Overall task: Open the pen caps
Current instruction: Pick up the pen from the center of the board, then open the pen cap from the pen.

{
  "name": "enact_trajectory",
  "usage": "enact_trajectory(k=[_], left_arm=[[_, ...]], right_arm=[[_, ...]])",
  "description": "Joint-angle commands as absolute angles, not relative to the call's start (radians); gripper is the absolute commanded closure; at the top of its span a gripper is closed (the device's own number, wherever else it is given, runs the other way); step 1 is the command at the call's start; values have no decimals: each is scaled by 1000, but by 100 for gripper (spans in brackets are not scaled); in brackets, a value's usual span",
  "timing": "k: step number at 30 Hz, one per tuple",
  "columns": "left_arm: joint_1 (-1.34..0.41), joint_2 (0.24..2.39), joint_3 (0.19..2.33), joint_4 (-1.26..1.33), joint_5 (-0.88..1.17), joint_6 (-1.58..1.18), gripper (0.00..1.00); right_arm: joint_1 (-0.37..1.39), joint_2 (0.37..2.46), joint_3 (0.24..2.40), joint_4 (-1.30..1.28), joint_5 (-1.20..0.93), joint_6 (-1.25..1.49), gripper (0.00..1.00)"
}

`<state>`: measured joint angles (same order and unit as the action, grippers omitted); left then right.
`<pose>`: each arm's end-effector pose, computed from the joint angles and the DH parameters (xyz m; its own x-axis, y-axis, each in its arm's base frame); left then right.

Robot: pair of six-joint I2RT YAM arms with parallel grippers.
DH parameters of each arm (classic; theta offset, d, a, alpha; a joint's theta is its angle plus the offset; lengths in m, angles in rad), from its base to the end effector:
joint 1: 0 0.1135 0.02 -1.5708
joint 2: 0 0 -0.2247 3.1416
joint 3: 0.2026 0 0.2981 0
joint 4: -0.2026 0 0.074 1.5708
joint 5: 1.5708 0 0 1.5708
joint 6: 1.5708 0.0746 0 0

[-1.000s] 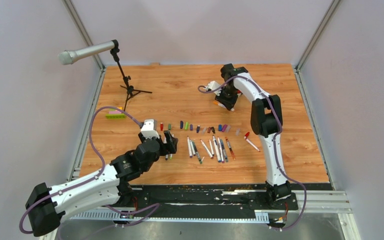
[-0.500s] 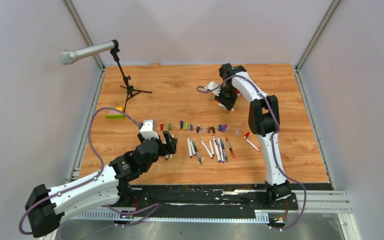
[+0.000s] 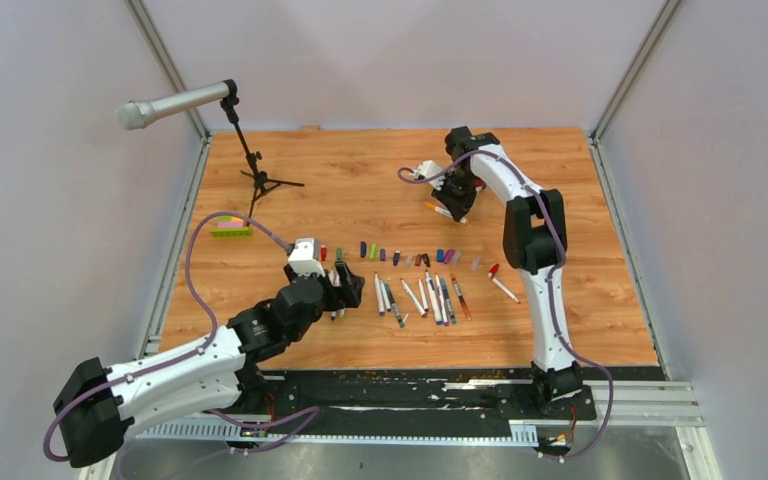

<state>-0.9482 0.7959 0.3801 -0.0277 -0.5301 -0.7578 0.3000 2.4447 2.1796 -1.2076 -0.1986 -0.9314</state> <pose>0.1934 -0.2048 0.1516 -0.4804 -0.3476 -0.8052 0.1437 0.8745 -0.4632 0.4774 0.1631 0.0927 -0.3200 -0.9225 -0.2160 -0.9468 0.3195 0.0386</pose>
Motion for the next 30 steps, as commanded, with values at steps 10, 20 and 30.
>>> enact_trajectory(k=[10, 20, 30], left_arm=[[-843, 900, 357, 353, -342, -900, 0], [-727, 1196, 430, 723, -141, -1075, 0], [-691, 1523, 538, 1023, -114, -1208, 0]], right_arm=[[295, 2256, 2007, -1063, -365, -878, 100], [290, 2148, 1930, -1066, -486, -840, 100], [291, 2020, 1794, -1101, -689, -796, 100]])
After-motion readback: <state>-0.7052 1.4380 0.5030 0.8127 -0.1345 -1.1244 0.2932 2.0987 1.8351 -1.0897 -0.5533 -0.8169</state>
